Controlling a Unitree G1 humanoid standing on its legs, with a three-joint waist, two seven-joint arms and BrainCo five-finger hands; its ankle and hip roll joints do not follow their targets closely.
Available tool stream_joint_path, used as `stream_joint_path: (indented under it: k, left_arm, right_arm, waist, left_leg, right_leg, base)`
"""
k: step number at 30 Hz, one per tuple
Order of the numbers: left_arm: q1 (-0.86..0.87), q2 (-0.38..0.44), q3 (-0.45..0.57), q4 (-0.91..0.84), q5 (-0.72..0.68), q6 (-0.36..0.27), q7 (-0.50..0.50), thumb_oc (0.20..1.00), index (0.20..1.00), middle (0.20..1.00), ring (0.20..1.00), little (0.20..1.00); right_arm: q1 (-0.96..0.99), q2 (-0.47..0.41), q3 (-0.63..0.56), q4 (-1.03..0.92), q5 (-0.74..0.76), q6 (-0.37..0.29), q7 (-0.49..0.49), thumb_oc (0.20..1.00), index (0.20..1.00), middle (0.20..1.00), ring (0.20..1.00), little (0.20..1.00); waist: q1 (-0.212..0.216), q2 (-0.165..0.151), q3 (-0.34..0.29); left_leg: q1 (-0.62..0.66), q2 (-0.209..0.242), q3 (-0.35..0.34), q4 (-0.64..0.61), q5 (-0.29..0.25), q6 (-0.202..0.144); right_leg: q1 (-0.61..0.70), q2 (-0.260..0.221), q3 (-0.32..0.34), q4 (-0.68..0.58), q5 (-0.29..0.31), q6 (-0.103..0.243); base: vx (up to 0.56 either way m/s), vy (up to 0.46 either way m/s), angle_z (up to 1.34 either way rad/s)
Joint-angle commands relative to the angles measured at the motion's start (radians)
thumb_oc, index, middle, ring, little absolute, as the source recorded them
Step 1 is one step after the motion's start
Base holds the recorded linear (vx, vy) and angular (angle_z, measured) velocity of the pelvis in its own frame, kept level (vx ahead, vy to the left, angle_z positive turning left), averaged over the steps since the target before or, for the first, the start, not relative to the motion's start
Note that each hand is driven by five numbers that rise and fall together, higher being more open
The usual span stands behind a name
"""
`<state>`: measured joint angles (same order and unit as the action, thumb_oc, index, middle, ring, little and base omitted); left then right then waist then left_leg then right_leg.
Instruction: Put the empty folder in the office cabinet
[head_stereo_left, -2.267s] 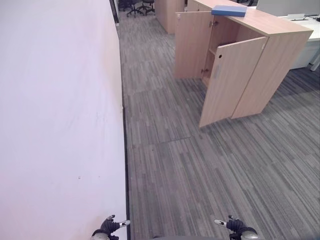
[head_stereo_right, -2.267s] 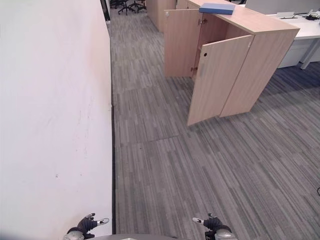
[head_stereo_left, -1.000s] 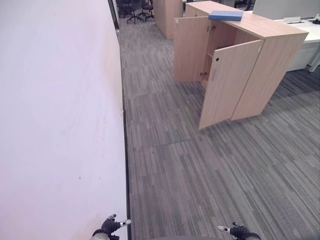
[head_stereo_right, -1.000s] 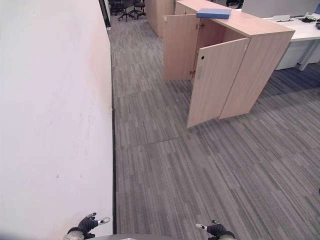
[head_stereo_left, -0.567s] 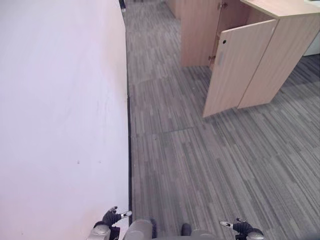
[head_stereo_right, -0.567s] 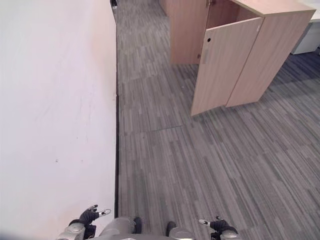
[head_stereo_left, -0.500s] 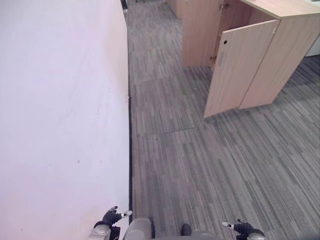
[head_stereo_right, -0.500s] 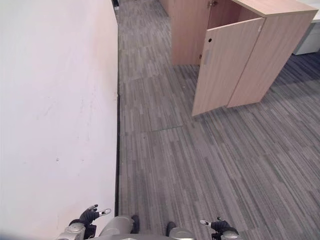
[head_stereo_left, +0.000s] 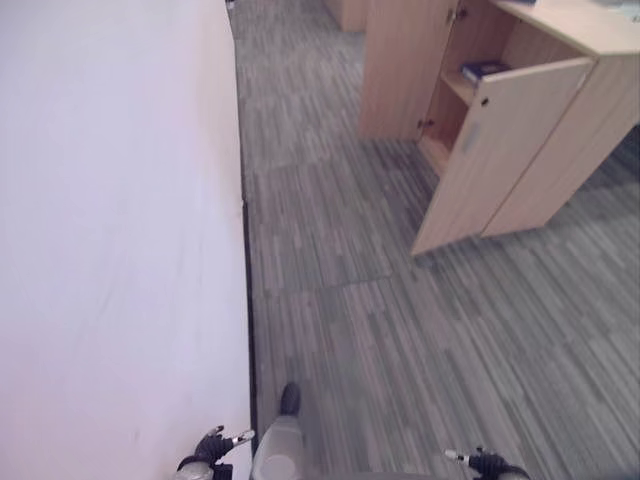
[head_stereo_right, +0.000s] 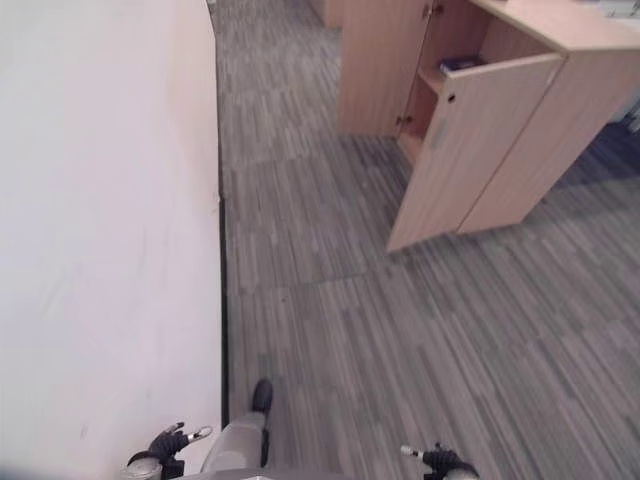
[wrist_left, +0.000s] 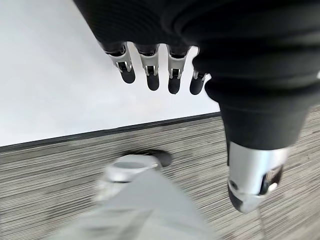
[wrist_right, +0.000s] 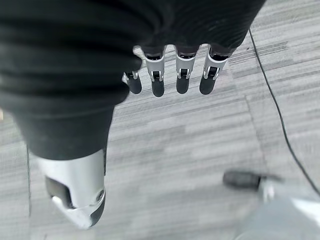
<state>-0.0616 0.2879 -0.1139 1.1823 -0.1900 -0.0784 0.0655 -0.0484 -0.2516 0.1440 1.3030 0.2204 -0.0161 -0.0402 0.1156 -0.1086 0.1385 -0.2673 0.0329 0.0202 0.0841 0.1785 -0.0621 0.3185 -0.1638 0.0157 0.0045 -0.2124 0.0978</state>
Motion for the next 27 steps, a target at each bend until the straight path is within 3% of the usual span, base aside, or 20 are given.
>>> stream_joint_path:
  k: [1, 2, 3, 4, 6, 7, 9, 12, 13, 16, 17, 18, 19, 20, 21, 22, 23, 24, 26, 27]
  left_arm:
    - [-0.011, 0.053, -0.008, -0.034, -0.018, -0.030, 0.022, 1.000, 1.000, 1.000, 1.000, 1.000]
    - [-0.026, 0.059, -0.016, -0.040, -0.018, -0.027, 0.024, 1.000, 1.000, 1.000, 1.000, 1.000]
    - [-0.036, 0.060, -0.023, -0.043, -0.017, -0.027, 0.024, 1.000, 1.000, 1.000, 1.000, 1.000]
    - [-0.050, 0.061, -0.036, -0.043, -0.007, -0.018, 0.032, 1.000, 1.000, 1.000, 1.000, 1.000]
    - [-0.048, 0.061, -0.031, -0.047, -0.018, -0.020, 0.030, 1.000, 1.000, 1.000, 1.000, 1.000]
    - [-0.063, 0.065, -0.023, -0.046, -0.034, -0.026, 0.030, 1.000, 1.000, 1.000, 1.000, 1.000]
    - [-0.072, 0.060, -0.027, -0.041, -0.026, -0.027, 0.025, 1.000, 1.000, 1.000, 1.000, 1.000]
    - [-0.079, 0.054, -0.042, -0.046, -0.016, -0.032, 0.021, 1.000, 1.000, 1.000, 1.000, 1.000]
    - [-0.080, 0.043, -0.049, -0.041, 0.006, -0.034, 0.020, 1.000, 1.000, 1.000, 1.000, 1.000]
    - [-0.063, 0.039, -0.059, -0.039, 0.028, -0.040, 0.012, 1.000, 1.000, 1.000, 1.000, 1.000]
    - [-0.166, 0.104, -0.122, -0.070, 0.159, -0.065, 0.139, 1.000, 1.000, 1.000, 1.000, 1.000]
    - [-0.166, 0.105, -0.123, -0.069, 0.159, -0.065, 0.139, 1.000, 1.000, 1.000, 1.000, 1.000]
    - [-0.100, 0.057, -0.072, -0.024, 0.102, -0.045, 0.083, 1.000, 1.000, 1.000, 1.000, 1.000]
    - [-0.049, 0.014, -0.097, 0.010, 0.134, -0.042, 0.077, 1.000, 1.000, 1.000, 1.000, 1.000]
    - [-0.049, 0.013, -0.097, 0.010, 0.134, -0.042, 0.077, 1.000, 1.000, 1.000, 1.000, 1.000]
    - [-0.043, -0.007, -0.112, -0.006, 0.132, -0.042, 0.075, 1.000, 1.000, 1.000, 1.000, 1.000]
    - [-0.043, -0.008, -0.112, -0.007, 0.132, -0.041, 0.075, 1.000, 1.000, 1.000, 1.000, 1.000]
    - [-0.045, -0.014, -0.120, -0.032, 0.125, -0.042, 0.072, 1.000, 1.000, 1.000, 1.000, 1.000]
    - [-0.044, -0.015, -0.125, -0.049, 0.119, -0.041, 0.066, 1.000, 1.000, 1.000, 1.000, 1.000]
    - [-0.044, -0.017, -0.129, -0.077, 0.088, -0.043, 0.056, 1.000, 1.000, 1.000, 1.000, 1.000]
  right_arm:
    - [-0.033, -0.040, -0.018, -0.046, 0.064, -0.023, -0.001, 1.000, 1.000, 1.000, 1.000, 1.000]
    - [-0.047, -0.037, -0.009, -0.054, 0.062, -0.022, 0.000, 1.000, 1.000, 1.000, 1.000, 1.000]
    - [-0.052, -0.036, -0.007, -0.060, 0.061, -0.023, -0.001, 1.000, 1.000, 1.000, 1.000, 1.000]
    - [-0.058, -0.033, -0.037, -0.059, 0.087, -0.028, -0.015, 1.000, 1.000, 1.000, 1.000, 1.000]
    - [-0.052, -0.032, -0.070, -0.050, 0.128, -0.034, -0.022, 1.000, 1.000, 1.000, 1.000, 1.000]
    - [-0.042, -0.037, -0.103, -0.030, 0.178, -0.038, -0.029, 1.000, 1.000, 1.000, 1.000, 1.000]
    - [-0.029, -0.047, -0.108, -0.011, 0.172, -0.033, -0.031, 1.000, 1.000, 1.000, 1.000, 1.000]
    - [-0.003, -0.062, -0.117, 0.009, 0.170, -0.028, -0.031, 1.000, 1.000, 1.000, 1.000, 1.000]
    - [0.014, -0.065, -0.116, 0.024, 0.145, -0.015, -0.027, 1.000, 1.000, 1.000, 1.000, 1.000]
    - [0.054, -0.066, -0.117, 0.038, 0.110, -0.010, -0.021, 1.000, 1.000, 1.000, 1.000, 1.000]
    - [0.078, -0.064, -0.097, 0.035, 0.106, -0.015, -0.017, 1.000, 1.000, 1.000, 1.000, 1.000]
    - [0.078, -0.064, -0.097, 0.035, 0.106, -0.015, -0.018, 1.000, 1.000, 1.000, 1.000, 1.000]
    - [0.094, -0.060, -0.114, 0.029, 0.108, -0.030, -0.031, 1.000, 1.000, 1.000, 1.000, 1.000]
    - [0.103, -0.061, -0.117, 0.041, 0.102, -0.026, -0.035, 1.000, 1.000, 1.000, 1.000, 1.000]
    - [0.104, -0.061, -0.117, 0.041, 0.102, -0.027, -0.035, 1.000, 1.000, 1.000, 1.000, 1.000]
    - [0.087, -0.083, -0.126, 0.038, 0.109, -0.029, -0.035, 1.000, 1.000, 1.000, 1.000, 1.000]
    - [0.087, -0.083, -0.126, 0.038, 0.110, -0.029, -0.035, 1.000, 1.000, 1.000, 1.000, 1.000]
    - [0.072, -0.093, -0.129, 0.021, 0.118, -0.035, -0.034, 1.000, 1.000, 1.000, 1.000, 1.000]
    - [0.061, -0.099, -0.130, 0.011, 0.128, -0.035, -0.035, 1.000, 1.000, 1.000, 1.000, 1.000]
    - [0.043, -0.115, -0.144, -0.010, 0.166, -0.039, -0.036, 1.000, 1.000, 1.000, 1.000, 1.000]
  waist:
    - [0.049, 0.037, -0.023]
    - [0.042, 0.048, -0.014]
    - [0.028, 0.053, -0.006]
    - [-0.013, 0.092, 0.018]
    - [-0.060, 0.125, 0.041]
    - [-0.122, 0.140, 0.067]
    - [-0.144, 0.126, 0.062]
    - [-0.192, 0.106, 0.058]
    - [-0.217, 0.117, 0.062]
    - [-0.241, 0.123, 0.049]
    - [-0.267, 0.116, 0.027]
    - [-0.265, 0.122, 0.027]
    - [-0.273, 0.125, 0.015]
    - [-0.282, 0.145, 0.012]
    - [-0.284, 0.147, 0.011]
    - [-0.300, 0.180, 0.004]
    - [-0.301, 0.181, 0.005]
    - [-0.300, 0.174, 0.017]
    - [-0.295, 0.171, 0.030]
    - [-0.281, 0.153, 0.050]
  left_leg:
    - [-0.084, 0.079, -0.011, 0.068, -0.048, -0.041]
    - [-0.053, 0.077, -0.001, 0.059, -0.065, -0.021]
    - [-0.016, 0.070, 0.004, 0.049, -0.089, -0.008]
    - [0.076, 0.077, 0.015, 0.016, -0.120, 0.017]
    - [0.160, 0.062, 0.001, -0.026, -0.138, 0.038]
    - [0.269, 0.022, -0.030, -0.085, -0.164, 0.046]
    - [0.317, -0.002, -0.037, -0.100, -0.203, 0.041]
    - [0.417, -0.045, -0.090, -0.118, -0.277, 0.035]
    - [0.488, -0.039, -0.117, -0.127, -0.327, 0.027]
    - [0.560, -0.037, -0.120, -0.130, -0.378, 0.020]
    - [0.592, -0.043, -0.119, -0.135, -0.385, 0.014]
    - [0.596, -0.037, -0.117, -0.136, -0.392, 0.015]
    - [0.612, -0.034, -0.124, -0.129, -0.388, 0.008]
    - [0.602, -0.006, -0.127, -0.096, -0.382, -0.019]
    - [0.600, -0.005, -0.129, -0.095, -0.383, -0.020]
    - [0.561, 0.029, -0.093, 0.023, -0.288, -0.083]
    - [0.560, 0.030, -0.094, 0.025, -0.290, -0.084]
    - [0.504, 0.017, -0.103, 0.139, -0.202, -0.113]
    - [0.462, 0.014, -0.099, 0.229, -0.171, -0.124]
    - [0.401, -0.002, -0.078, 0.347, -0.134, -0.130]
  right_leg:
    - [-0.066, -0.028, 0.105, 0.241, 0.201, 0.119]
    - [-0.120, -0.021, 0.110, 0.339, 0.293, 0.127]
    - [-0.157, -0.016, 0.090, 0.416, 0.327, 0.124]
    - [-0.248, 0.014, 0.055, 0.562, 0.384, 0.118]
    - [-0.362, 0.086, 0.034, 0.694, 0.299, 0.116]
    - [-0.478, 0.148, -0.006, 0.628, 0.229, 0.101]
    - [-0.492, 0.127, -0.037, 0.446, 0.188, 0.082]
    - [-0.540, 0.123, -0.023, 0.180, 0.228, 0.075]
    - [-0.559, 0.100, -0.044, 0.059, 0.288, 0.089]
    - [-0.569, 0.067, -0.086, 0.026, 0.315, 0.098]
    - [-0.558, 0.063, -0.082, 0.041, 0.337, 0.087]
    - [-0.555, 0.069, -0.082, 0.041, 0.330, 0.088]
    - [-0.555, 0.069, -0.077, 0.055, 0.344, 0.077]
    - [-0.545, 0.078, -0.091, 0.075, 0.343, 0.064]
    - [-0.546, 0.078, -0.093, 0.075, 0.342, 0.063]
    - [-0.504, 0.095, -0.118, 0.067, 0.307, 0.037]
    - [-0.503, 0.096, -0.119, 0.066, 0.307, 0.036]
    - [-0.482, 0.092, -0.111, 0.060, 0.306, 0.021]
    - [-0.464, 0.093, -0.104, 0.059, 0.291, 0.012]
    - [-0.420, 0.089, -0.082, 0.050, 0.261, -0.011]
  base:
    - [0.35, 0.302, 0.20]
    - [0.40, 0.349, 0.01]
    - [0.43, 0.414, -0.11]
    - [0.48, 0.434, 0.11]
    - [0.58, 0.396, 0.21]
    - [0.70, 0.255, 0.24]
    - [0.60, 0.082, 0.44]
    - [0.62, -0.061, 0.42]
    - [0.68, -0.104, 0.55]
    - [0.51, -0.101, 0.71]
    - [0.38, -0.085, 0.35]
    - [0.42, -0.096, 0.18]
    - [0.38, -0.117, 0.40]
    - [0.35, -0.126, 0.34]
    - [0.43, -0.214, 0.14]
    - [0.27, -0.136, -0.09]
    - [0.30, -0.196, 0.14]
    - [0.11, -0.110, 0.21]
    - [0.15, -0.120, 0.07]
    - [0.31, -0.116, -0.42]
